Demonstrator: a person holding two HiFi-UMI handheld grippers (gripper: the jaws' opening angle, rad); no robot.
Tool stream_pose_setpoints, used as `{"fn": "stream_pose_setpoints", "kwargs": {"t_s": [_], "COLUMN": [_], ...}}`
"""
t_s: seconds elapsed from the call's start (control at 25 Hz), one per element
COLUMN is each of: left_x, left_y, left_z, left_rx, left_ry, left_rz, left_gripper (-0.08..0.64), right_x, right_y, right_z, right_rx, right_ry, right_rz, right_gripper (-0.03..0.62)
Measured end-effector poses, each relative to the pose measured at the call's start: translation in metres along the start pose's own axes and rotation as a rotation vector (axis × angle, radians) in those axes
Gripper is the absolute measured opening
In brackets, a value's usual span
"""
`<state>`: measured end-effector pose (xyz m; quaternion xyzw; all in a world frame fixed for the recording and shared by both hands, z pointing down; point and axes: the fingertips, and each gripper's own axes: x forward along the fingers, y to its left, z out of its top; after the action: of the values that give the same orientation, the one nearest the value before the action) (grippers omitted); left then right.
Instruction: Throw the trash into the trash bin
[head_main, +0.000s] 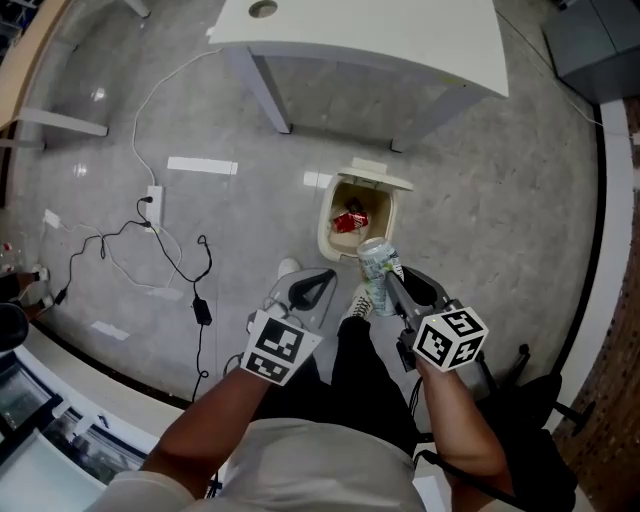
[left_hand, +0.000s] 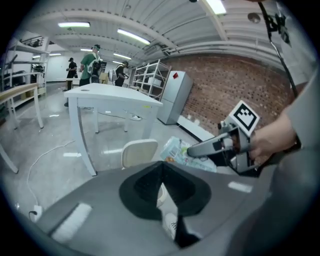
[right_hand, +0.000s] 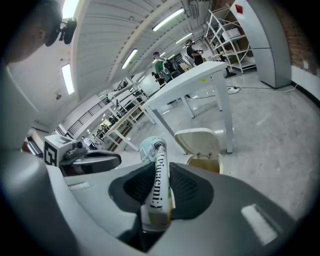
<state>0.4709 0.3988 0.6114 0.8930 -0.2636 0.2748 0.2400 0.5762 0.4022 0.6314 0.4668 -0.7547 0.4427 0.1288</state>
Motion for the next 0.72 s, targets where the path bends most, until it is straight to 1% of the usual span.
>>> {"fn": "stream_pose_setpoints", "kwargs": {"t_s": [0.16, 0.32, 0.4, 0.48, 0.64, 0.72], "left_x": [0.028, 0.045, 0.055, 0.063, 0.071, 0.074], "left_y": [0.004, -0.005, -0.007, -0.006, 0.000, 0.004], "left_z": [-0.029, -0.056, -0.061, -0.063, -0.069, -0.074], "left_rx": [0.006, 0.001, 0.004, -0.012, -0.057, -0.061], "left_ry": [0.070, 0.128, 0.134, 0.132, 0.134, 0.136], "left_rz": [-0.023, -0.051, -0.061, -0.059, -0.045, -0.043], "left_gripper": [0.003, 0.003, 0.003, 0.003, 0.003, 0.003], "right_x": [0.042, 0.084, 0.104, 0.121, 0.141, 0.151], "right_y": [-0.035, -0.066, -0.081, -0.092, -0.101, -0.104], "right_z": [-0.023, -0.042, -0.051, -0.061, -0.081, -0.088], "right_rx": [-0.012, -0.005, -0.012, -0.011, 0.002, -0.021], "right_ry": [0.063, 0.119, 0.144, 0.169, 0.208, 0.233], "right_rz": [-0.055, -0.089, -0.105, -0.115, -0.123, -0.123], "right_gripper": [0.092, 0.092, 0.092, 0.092, 0.092, 0.092]}}
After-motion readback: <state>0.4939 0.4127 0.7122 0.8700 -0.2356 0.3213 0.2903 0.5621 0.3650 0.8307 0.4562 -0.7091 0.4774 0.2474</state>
